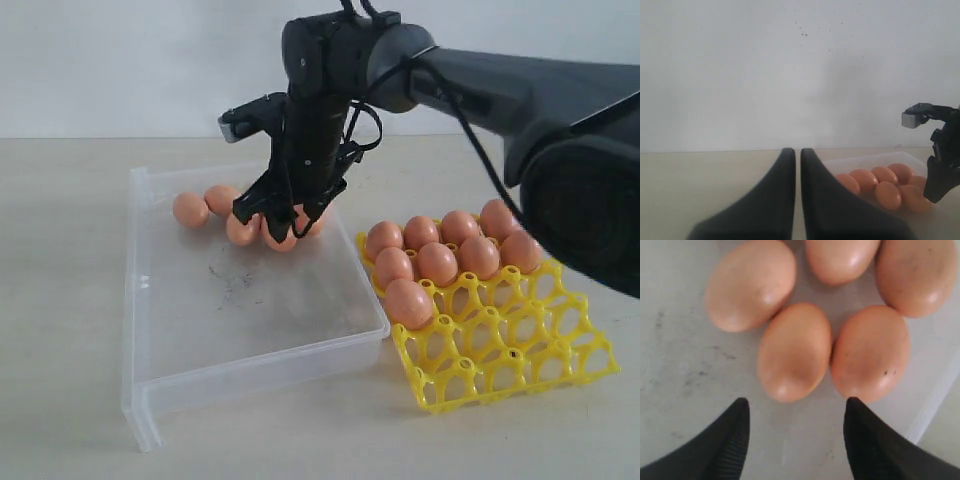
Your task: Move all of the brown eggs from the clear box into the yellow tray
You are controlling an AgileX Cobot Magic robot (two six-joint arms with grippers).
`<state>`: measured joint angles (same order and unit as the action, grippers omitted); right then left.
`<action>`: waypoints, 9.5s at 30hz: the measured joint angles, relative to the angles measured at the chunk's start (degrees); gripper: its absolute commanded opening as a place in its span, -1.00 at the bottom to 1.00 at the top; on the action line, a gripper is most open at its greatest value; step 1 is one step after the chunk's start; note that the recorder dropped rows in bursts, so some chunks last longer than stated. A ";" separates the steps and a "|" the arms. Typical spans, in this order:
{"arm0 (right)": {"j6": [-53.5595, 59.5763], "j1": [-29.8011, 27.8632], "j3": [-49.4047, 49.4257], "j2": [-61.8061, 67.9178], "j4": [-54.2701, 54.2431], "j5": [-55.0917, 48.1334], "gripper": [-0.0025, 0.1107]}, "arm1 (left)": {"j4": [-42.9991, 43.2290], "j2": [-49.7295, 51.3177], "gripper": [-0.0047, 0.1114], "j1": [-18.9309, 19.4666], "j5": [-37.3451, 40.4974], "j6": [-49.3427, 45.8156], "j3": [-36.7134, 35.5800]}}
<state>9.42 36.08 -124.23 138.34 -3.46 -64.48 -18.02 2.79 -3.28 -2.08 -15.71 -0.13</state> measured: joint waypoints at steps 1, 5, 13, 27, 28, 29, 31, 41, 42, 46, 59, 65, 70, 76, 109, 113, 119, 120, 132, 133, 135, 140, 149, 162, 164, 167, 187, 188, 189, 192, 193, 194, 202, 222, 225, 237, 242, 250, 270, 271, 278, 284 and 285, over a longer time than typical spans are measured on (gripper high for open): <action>-0.22 0.00 -2.77 2.37 1.55 -0.36 -0.10 | 0.00 0.00 -0.85 0.00 0.00 0.00 0.00; 1.30 0.00 -9.00 4.95 1.26 -0.40 -0.10 | 0.00 0.00 -0.85 0.00 0.00 0.00 0.00; 3.85 0.00 -12.09 6.88 -2.14 0.21 -0.10 | 0.00 0.00 -0.85 0.00 0.00 0.00 0.00; -0.47 -0.68 -12.14 10.67 -3.23 9.75 -0.96 | 0.00 0.00 -0.85 0.00 0.00 0.00 0.00; -0.77 -0.68 -12.14 10.54 -3.77 11.80 -0.96 | 0.00 0.00 -0.85 0.00 0.00 0.00 0.00; -0.95 -0.68 -12.14 10.41 -4.65 13.49 -0.96 | 0.00 0.00 -0.85 0.00 0.00 0.00 0.00; -1.08 -0.68 -12.14 10.31 -5.71 16.75 -0.96 | 0.00 0.00 -0.85 0.00 0.00 0.00 0.00; -0.96 1.37 -12.14 10.17 4.78 15.25 -0.96 | 0.00 0.00 -0.85 0.00 0.00 0.00 0.00; -0.20 1.67 -12.14 10.17 6.62 13.14 -0.96 | 0.00 0.00 -0.85 0.00 0.00 0.00 0.00; 4.54 3.26 -12.14 10.17 9.61 8.10 -0.96 | 0.00 0.00 -0.85 0.00 0.00 0.00 0.00; -6.41 13.08 -12.14 10.17 38.51 23.67 -0.96 | 0.00 0.00 -0.85 0.00 0.00 0.00 0.00; -47.32 14.40 -12.14 10.17 67.26 24.33 -0.96 | 0.00 0.00 -0.85 0.00 0.00 0.00 0.00; -66.70 14.40 -12.14 10.17 78.41 22.23 -0.96 | 0.00 0.00 -0.85 0.00 0.00 0.00 0.00; -84.11 14.77 -12.14 10.17 87.35 22.10 -0.96 | 0.00 0.00 -0.85 0.00 0.00 0.00 0.00; 9.23 14.34 -12.14 8.70 41.66 13.73 -0.96 | 0.00 0.00 -0.85 0.00 0.00 0.00 0.00; 20.47 13.57 -12.14 6.95 27.30 2.96 -0.96 | 0.00 0.00 -0.85 0.00 0.00 0.00 0.00; 23.10 12.15 -12.14 3.20 14.67 -3.65 -0.96 | 0.00 0.00 -0.85 0.00 0.00 0.00 0.00; 21.74 12.07 -12.14 2.96 14.67 -3.65 -0.96 | 0.00 0.00 -0.85 0.00 0.00 0.00 0.00; 22.14 11.94 -12.14 2.72 -11.56 27.77 -0.96 | 0.00 0.00 -0.85 0.00 0.00 0.00 0.00; 23.39 11.94 -12.14 2.72 -13.51 30.04 -0.96 | 0.00 0.00 -0.85 0.00 0.00 0.00 0.00; 24.81 11.94 -12.14 2.61 -16.00 33.86 -0.96 | 0.00 0.00 -0.85 0.00 0.00 0.00 0.00; 28.74 11.94 -12.14 1.25 -21.32 42.23 -0.96 | 0.00 0.00 -0.85 0.00 0.00 0.00 0.00; 31.48 12.39 -12.14 -3.72 -22.49 48.76 -0.96 | 0.00 0.00 -0.85 0.00 0.00 0.00 0.00; 11.24 7.88 -12.14 -4.73 -1.50 45.25 -0.96 | 0.00 0.00 -0.85 0.00 0.00 0.00 0.00; 8.77 6.74 -12.14 -4.73 1.86 44.37 -0.96 | 0.00 0.00 -0.85 0.00 0.00 0.00 0.00; 7.24 6.32 -12.14 -4.73 4.51 42.40 -0.96 | 0.00 0.00 -0.85 0.00 0.00 0.00 0.00; 6.35 6.08 20.35 -8.83 3.46 55.12 -0.96 | 0.00 0.00 -0.85 0.00 0.00 0.00 0.00; 6.21 6.08 23.65 -9.82 3.12 60.39 -0.96 | 0.00 0.00 -0.85 0.00 0.00 0.00 0.00; 5.92 6.08 27.99 -11.24 3.00 66.22 -0.96 | 0.00 0.00 -0.85 0.00 0.00 0.00 0.00; 4.16 6.08 40.74 -15.64 2.75 84.04 -0.96 | 0.00 0.00 -0.85 0.00 0.00 0.00 0.00; 3.26 6.08 45.06 -17.11 2.59 90.18 -0.96 | 0.00 0.00 -0.85 0.00 0.00 0.00 0.00; 2.47 6.08 49.08 -18.44 2.59 95.68 -0.96 | 0.00 0.00 -0.85 0.00 0.00 0.00 0.00; -1.07 5.96 71.75 -24.98 2.05 122.73 -0.96 | 0.00 0.00 -0.85 0.00 0.00 0.00 0.00; -9.42 -0.68 107.08 -44.58 -21.68 122.93 -0.96 | 0.00 0.00 -0.85 0.00 0.00 0.00 0.00; -12.48 -5.77 107.08 -44.58 -14.28 114.35 -0.96 | 0.00 0.00 -0.85 0.00 0.00 0.00 0.00; -18.30 -12.59 107.11 -44.58 11.57 116.13 -0.96 | 0.00 0.00 -0.85 0.00 0.00 0.00 0.00; -14.79 -12.59 107.11 -43.25 11.53 120.68 -0.96 | 0.00 0.00 -0.85 0.00 0.00 0.00 0.00; -10.55 -12.59 107.11 -35.39 11.03 126.98 -0.96 | 0.00 0.00 -0.85 0.00 0.00 0.00 0.00; -11.45 -12.59 107.01 -33.60 8.92 126.38 -0.96 | 0.00 0.00 -0.85 0.00 0.00 0.00 0.00; -11.96 -12.59 107.01 -33.60 8.92 126.35 -0.96 | 0.00 0.00 -0.85 0.00 0.00 0.00 0.00; -14.80 -12.59 103.73 -33.60 9.14 118.89 -0.96 | 0.00 0.00 -0.85 0.00 0.00 0.00 0.00; -15.92 -12.59 99.30 -33.70 9.33 110.62 -0.96 | 0.00 0.00 -0.85 0.00 0.00 0.00 0.00; -15.92 -12.59 99.28 -33.70 9.42 110.47 -0.96 | 0.00 0.00 -0.85 0.00 0.00 0.00 0.00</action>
<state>-6.50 23.48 -24.95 104.64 5.97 45.99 -18.02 2.79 -3.28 -2.08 -15.71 -0.13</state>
